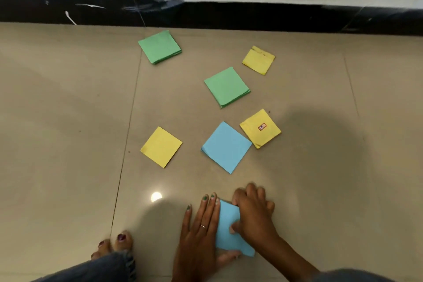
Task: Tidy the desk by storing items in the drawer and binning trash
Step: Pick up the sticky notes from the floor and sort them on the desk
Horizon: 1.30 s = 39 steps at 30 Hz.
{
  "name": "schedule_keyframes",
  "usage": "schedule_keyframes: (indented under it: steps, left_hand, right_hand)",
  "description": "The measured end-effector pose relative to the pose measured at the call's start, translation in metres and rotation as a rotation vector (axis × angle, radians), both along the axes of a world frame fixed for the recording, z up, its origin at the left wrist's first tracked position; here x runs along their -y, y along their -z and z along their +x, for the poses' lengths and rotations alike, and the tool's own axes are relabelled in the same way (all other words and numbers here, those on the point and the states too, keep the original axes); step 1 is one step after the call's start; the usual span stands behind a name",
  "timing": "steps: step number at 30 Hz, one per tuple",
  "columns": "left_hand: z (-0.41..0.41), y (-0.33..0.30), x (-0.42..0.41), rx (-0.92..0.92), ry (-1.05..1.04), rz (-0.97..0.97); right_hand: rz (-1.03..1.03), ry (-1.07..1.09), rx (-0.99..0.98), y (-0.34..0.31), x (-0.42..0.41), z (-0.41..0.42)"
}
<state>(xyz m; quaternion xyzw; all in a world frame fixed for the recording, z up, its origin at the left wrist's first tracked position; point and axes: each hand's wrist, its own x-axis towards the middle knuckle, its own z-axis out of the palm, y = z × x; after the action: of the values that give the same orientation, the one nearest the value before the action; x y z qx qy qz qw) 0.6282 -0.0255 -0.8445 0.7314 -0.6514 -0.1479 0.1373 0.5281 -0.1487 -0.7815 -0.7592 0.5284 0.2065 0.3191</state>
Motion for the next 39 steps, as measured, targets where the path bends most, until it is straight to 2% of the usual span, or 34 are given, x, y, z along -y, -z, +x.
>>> schedule_keyframes:
  steps: [6, 8, 10, 14, 16, 18, 19, 20, 22, 24, 27, 29, 32, 37, 39]
  left_hand:
    - [-0.001, -0.002, 0.001, -0.054, -0.035, 0.045]
    - [-0.004, -0.009, 0.013, -0.146, -0.185, 0.025]
    - [-0.010, -0.024, 0.038, -0.297, -0.449, -0.065]
    - [-0.018, -0.066, 0.106, -0.706, -0.920, -0.224]
    - [-0.015, -0.085, 0.135, -1.123, -0.994, -0.212]
    - [-0.012, -0.095, 0.152, -1.562, -0.957, -0.004]
    - [-0.009, -0.096, 0.155, -1.696, -0.929, 0.103]
    - [-0.007, -0.093, 0.157, -1.754, -0.916, 0.165]
    - [0.000, -0.085, 0.160, -1.732, -0.959, 0.202]
    - [0.007, -0.078, 0.161, -1.697, -1.015, 0.199]
    - [0.019, -0.068, 0.159, -1.691, -1.000, 0.223]
    - [0.022, -0.061, 0.155, -1.681, -0.990, 0.247]
    - [0.024, -0.052, 0.147, -1.717, -1.021, 0.237]
    - [0.028, -0.051, 0.145, -1.842, -1.062, 0.276]
    - [0.029, -0.052, 0.146, -1.856, -1.075, 0.297]
  right_hand:
    - [0.022, -0.042, 0.097, -0.003, 0.013, -0.004]
    - [0.130, 0.155, 0.250, -0.008, 0.024, -0.009]
    - [0.200, 0.395, 0.432, -0.016, 0.039, -0.013]
    - [0.211, 0.756, 0.748, -0.036, 0.071, -0.018]
    - [0.262, 0.837, 0.860, -0.049, 0.085, -0.016]
    - [0.299, 0.836, 0.908, -0.058, 0.095, -0.009]
    - [0.301, 0.811, 0.902, -0.060, 0.099, -0.006]
    - [0.286, 0.776, 0.877, -0.060, 0.103, -0.003]
    - [0.190, 0.721, 0.806, -0.053, 0.109, 0.003]
    - [-0.030, 0.705, 0.707, -0.041, 0.117, 0.004]
    - [-0.340, 0.557, 0.379, -0.021, 0.135, 0.005]
    - [-0.330, 0.498, 0.173, -0.011, 0.144, 0.006]
    - [-0.270, 0.503, 0.068, -0.002, 0.148, 0.012]
    - [-0.321, 0.559, 0.011, 0.000, 0.153, 0.015]
    - [-0.346, 0.588, 0.101, -0.004, 0.155, 0.014]
